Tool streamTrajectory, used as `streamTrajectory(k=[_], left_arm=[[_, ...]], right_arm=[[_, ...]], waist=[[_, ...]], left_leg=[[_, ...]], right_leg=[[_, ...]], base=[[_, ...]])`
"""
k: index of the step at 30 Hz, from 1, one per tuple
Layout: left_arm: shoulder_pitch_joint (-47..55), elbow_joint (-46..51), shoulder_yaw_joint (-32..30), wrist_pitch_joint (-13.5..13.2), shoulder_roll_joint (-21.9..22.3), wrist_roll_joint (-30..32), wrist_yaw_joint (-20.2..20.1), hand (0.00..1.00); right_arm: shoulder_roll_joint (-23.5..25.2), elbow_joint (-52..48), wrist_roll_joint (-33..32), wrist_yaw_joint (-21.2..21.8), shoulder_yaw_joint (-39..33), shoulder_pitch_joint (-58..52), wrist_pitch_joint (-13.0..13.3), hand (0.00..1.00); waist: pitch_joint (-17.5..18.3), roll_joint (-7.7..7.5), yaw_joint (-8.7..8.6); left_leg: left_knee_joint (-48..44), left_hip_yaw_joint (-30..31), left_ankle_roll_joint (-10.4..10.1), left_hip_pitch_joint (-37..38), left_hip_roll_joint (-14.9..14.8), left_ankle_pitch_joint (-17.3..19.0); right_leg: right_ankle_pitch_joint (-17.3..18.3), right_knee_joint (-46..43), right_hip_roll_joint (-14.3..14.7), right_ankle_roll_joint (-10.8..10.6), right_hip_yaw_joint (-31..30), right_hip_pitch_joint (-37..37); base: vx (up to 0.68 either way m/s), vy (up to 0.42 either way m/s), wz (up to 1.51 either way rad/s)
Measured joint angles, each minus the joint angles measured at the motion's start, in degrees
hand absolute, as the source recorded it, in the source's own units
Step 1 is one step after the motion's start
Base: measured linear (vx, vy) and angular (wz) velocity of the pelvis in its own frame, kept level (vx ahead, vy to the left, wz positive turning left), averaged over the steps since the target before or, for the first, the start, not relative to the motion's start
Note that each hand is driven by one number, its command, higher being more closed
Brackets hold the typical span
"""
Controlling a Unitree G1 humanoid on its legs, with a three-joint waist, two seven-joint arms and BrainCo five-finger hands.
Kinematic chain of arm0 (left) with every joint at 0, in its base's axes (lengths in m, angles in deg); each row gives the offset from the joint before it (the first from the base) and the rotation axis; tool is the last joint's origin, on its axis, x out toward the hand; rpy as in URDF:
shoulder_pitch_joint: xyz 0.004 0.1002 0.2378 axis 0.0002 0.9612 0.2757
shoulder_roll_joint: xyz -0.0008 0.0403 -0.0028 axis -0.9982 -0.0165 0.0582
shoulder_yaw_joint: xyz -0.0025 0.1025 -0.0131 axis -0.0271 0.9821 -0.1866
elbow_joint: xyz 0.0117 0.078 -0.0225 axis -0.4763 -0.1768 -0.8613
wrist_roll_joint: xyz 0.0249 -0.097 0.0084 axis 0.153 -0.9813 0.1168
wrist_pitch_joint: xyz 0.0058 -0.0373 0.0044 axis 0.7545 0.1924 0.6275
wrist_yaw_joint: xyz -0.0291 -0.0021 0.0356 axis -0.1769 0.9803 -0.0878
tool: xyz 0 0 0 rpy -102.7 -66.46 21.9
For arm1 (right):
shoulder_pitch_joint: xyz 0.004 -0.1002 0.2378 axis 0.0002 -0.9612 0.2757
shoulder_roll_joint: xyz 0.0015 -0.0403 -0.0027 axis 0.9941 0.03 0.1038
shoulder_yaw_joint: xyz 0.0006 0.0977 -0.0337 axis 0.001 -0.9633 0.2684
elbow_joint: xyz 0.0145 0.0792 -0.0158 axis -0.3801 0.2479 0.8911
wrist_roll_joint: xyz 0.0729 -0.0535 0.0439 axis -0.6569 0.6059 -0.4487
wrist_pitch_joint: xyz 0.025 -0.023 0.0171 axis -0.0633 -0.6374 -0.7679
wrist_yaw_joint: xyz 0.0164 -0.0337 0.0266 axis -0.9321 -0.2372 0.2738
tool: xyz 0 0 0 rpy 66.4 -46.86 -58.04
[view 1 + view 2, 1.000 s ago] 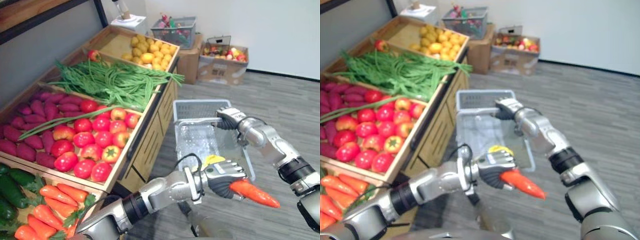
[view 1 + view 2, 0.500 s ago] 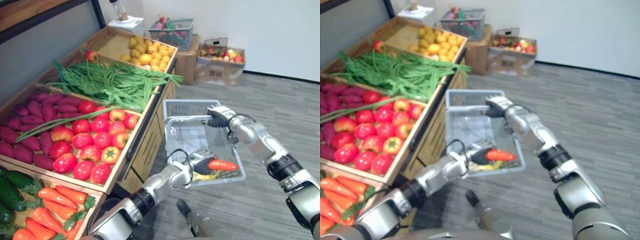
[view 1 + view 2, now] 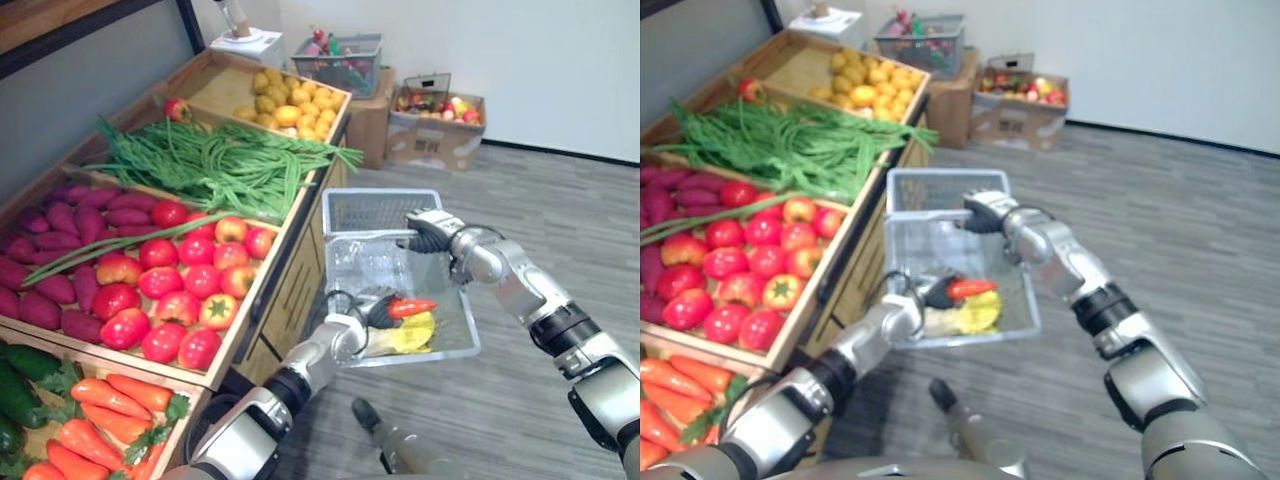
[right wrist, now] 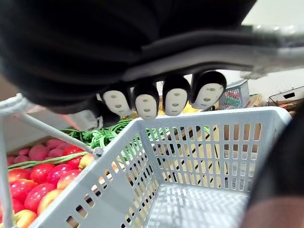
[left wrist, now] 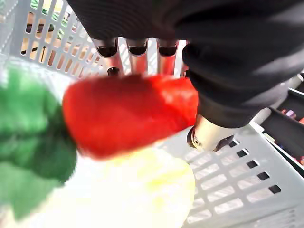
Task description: Pick vegetable in the basket
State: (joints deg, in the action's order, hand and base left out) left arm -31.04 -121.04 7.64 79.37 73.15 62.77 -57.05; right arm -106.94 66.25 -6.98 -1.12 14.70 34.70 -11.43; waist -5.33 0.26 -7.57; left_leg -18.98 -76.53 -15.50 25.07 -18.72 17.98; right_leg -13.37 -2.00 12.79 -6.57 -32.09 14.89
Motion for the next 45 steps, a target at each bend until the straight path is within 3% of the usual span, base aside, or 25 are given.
streamTrajectory(k=[11, 16, 23, 29, 34, 35, 40, 45], left_arm=[[-2.03, -1.63, -1.37, 0.31, 1.42, 0.01, 0.50, 0.00], [-2.51, -0.20, -0.24, 0.26, 1.38, -0.03, 0.43, 0.00], [-2.51, 9.48, 4.65, -1.40, 1.35, -0.82, -0.44, 0.00], [-0.87, 22.03, 10.78, -1.76, 0.02, -3.68, -3.84, 0.00], [3.29, 33.07, 12.75, -1.57, -4.07, -11.73, -7.61, 0.00], [4.20, 37.39, 13.39, -1.85, -4.86, -14.33, -7.87, 0.00], [7.40, 57.50, 19.71, -11.63, -5.27, -27.24, -8.79, 0.00], [10.17, 58.22, 18.51, -11.29, -9.81, -34.99, -8.80, 0.00]], right_arm=[[0.03, -0.01, -1.66, 0.35, -0.04, -0.19, -0.06, 1.00], [1.57, -0.65, -2.15, 0.35, -3.20, -3.28, -0.15, 1.00], [2.02, -3.20, -2.15, 0.35, -5.89, -8.41, -1.01, 1.00], [1.93, -7.67, -2.28, 0.45, -16.20, -16.41, -1.07, 1.00], [2.37, -9.51, -2.35, -0.21, -21.67, -22.79, -0.36, 1.00], [2.47, -8.63, -2.50, -0.60, -24.02, -25.12, -0.60, 1.00], [4.73, 3.53, -2.40, -2.62, -31.84, -29.07, -4.06, 1.00], [4.84, 8.36, -2.42, -3.64, -38.58, -33.91, -5.04, 1.00]], waist=[[-0.12, -0.21, 0.03], [-0.51, -0.84, 0.10], [-0.92, -1.53, 0.31], [-0.91, -1.55, 1.66], [-0.90, -1.64, 2.05], [-0.71, -1.66, 3.17], [-0.19, -1.78, 5.96], [0.88, -1.85, 6.73]], left_leg=[[0.97, 0.17, 0.06, -0.09, 0.59, -0.04], [1.56, 0.55, 0.10, -0.17, 1.11, -0.07], [1.57, 3.08, 0.09, -1.16, 0.98, -0.05], [1.64, 7.16, 0.12, -3.45, 0.88, -0.06], [0.52, 13.15, 0.50, -6.20, 0.01, 0.31], [0.47, 14.74, 0.59, -6.91, -0.08, 0.26], [-0.80, 22.89, 1.36, -11.47, -1.07, 0.00], [-1.44, 30.35, 2.66, -15.95, -0.77, -0.35]], right_leg=[[-0.21, 0.00, -0.28, 0.25, 0.10, 0.00], [-0.19, 0.01, -0.91, 0.22, 0.49, -0.20], [-0.16, 0.15, -2.34, 0.18, 2.33, -0.35], [-0.20, 0.17, -4.75, 0.18, 5.65, -0.34], [0.23, 0.33, -7.71, -0.23, 10.19, -1.11], [0.39, 0.44, -8.46, -0.27, 11.41, -1.29], [0.44, 2.01, -12.12, -0.31, 18.23, -2.75], [0.66, 2.88, -15.52, -0.53, 24.43, -3.92]], base=[[0.05, -0.031, 0.01], [0.03, -0.044, 0.06], [0.00, -0.051, 0.16], [-0.03, -0.055, 0.32], [-0.08, -0.054, 0.57], [-0.09, -0.041, 0.61], [-0.09, -0.041, 0.75], [-0.06, -0.022, 0.76]])
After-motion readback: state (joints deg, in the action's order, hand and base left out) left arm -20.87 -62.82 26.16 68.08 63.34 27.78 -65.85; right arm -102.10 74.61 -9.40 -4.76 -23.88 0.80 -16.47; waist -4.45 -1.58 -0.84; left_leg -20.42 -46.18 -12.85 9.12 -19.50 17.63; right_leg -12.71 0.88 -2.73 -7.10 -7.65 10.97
